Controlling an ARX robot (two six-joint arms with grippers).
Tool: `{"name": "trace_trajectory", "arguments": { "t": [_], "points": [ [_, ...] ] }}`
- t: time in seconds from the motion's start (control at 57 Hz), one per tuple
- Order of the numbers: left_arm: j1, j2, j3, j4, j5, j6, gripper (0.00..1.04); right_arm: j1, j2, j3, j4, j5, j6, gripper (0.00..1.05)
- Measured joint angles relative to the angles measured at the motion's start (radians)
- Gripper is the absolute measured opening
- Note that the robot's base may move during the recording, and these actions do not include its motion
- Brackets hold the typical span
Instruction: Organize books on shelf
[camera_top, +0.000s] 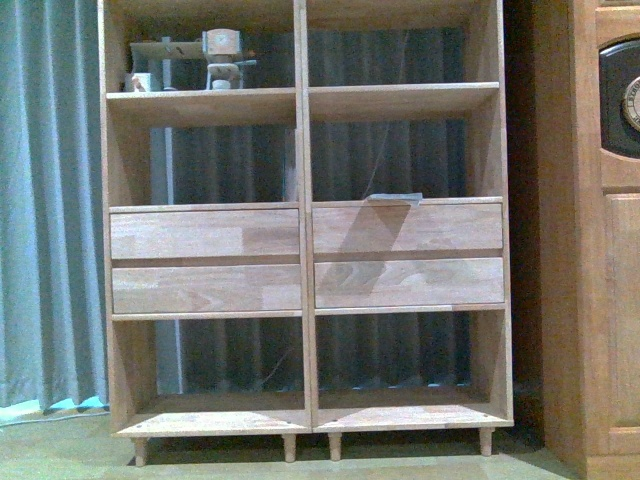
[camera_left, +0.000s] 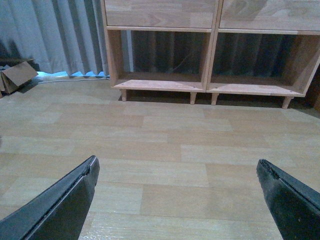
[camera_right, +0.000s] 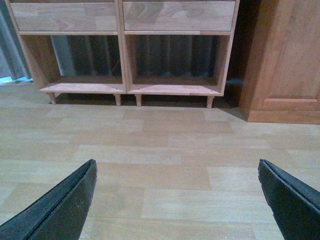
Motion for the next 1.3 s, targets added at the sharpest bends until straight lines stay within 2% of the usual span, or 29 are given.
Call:
{"name": "trace_trajectory", "arguments": {
  "t": [1.298],
  "points": [
    [0.0,0.0,0.0,0.0,0.0,0.0,0.97,0.0,0.0,0.0,0.0,0.0,0.0,0.98]
  ]
}}
